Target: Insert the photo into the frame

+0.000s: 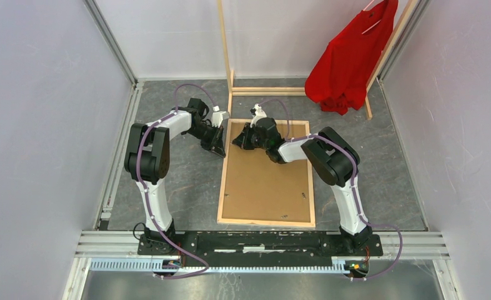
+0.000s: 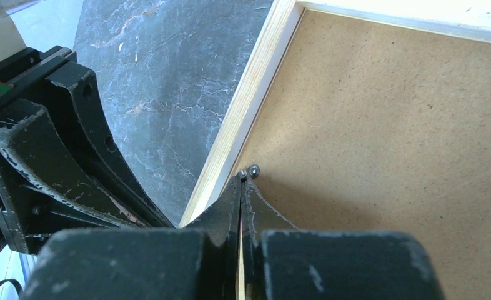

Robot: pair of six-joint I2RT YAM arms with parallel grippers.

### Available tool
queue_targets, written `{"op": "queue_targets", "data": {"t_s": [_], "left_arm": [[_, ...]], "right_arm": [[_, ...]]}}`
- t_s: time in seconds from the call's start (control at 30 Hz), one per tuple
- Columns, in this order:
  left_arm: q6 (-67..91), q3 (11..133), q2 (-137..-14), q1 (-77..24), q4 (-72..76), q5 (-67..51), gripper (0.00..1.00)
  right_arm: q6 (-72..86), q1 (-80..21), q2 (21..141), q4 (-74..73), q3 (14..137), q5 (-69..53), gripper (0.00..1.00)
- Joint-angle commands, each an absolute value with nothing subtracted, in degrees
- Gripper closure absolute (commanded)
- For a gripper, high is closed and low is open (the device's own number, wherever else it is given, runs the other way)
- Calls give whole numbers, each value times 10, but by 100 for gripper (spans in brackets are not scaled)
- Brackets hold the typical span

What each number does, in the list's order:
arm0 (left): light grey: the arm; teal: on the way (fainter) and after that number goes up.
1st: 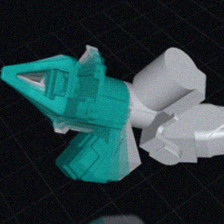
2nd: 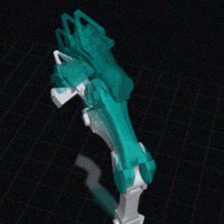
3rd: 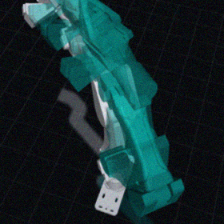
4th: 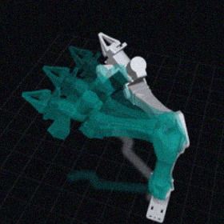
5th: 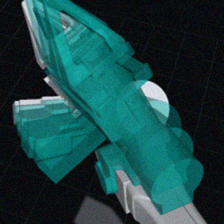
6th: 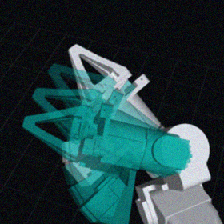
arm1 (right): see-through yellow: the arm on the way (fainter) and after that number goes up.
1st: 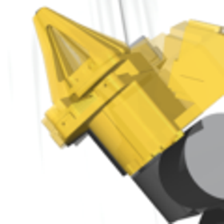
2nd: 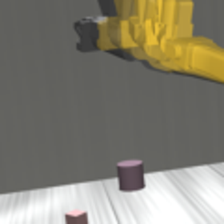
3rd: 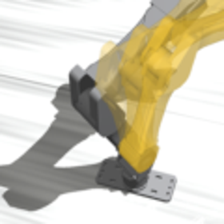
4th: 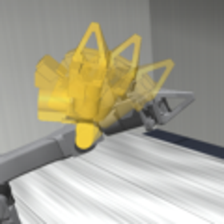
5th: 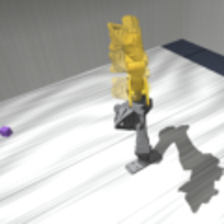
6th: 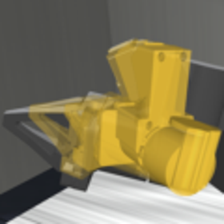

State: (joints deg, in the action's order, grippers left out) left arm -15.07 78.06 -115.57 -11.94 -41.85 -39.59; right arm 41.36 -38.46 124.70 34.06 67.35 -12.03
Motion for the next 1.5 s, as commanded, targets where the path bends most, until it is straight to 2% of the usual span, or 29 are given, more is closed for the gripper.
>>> {"op": "queue_targets", "data": {"t_s": [0.0, 0.87, 1.1, 1.13, 1.3, 1.33, 1.4, 1.47], "left_arm": [[-162, 775, -1171, -121, -402, -380, 83], [-178, 771, -1164, -121, -413, -373, 84], [-185, 779, -1160, -121, -423, -367, 84], [-190, 782, -1157, -120, -430, -366, 83], [-223, 784, -1124, -119, -462, -355, 79], [-230, 780, -1117, -119, -467, -349, 79], [-245, 764, -1102, -119, -469, -337, 76], [-260, 742, -1092, -120, -468, -322, 74]], "right_arm": [[420, -390, 1265, 339, 669, -115, 100], [424, -390, 1281, 340, 686, -91, 100], [421, -386, 1229, 358, 664, -116, 100], [417, -383, 1209, 359, 654, -118, 96], [384, -337, 1060, 318, 568, -88, 42], [373, -325, 1033, 302, 546, -74, 34], [348, -297, 970, 246, 509, -35, 21], [331, -270, 921, 195, 474, 2, 13]]}}
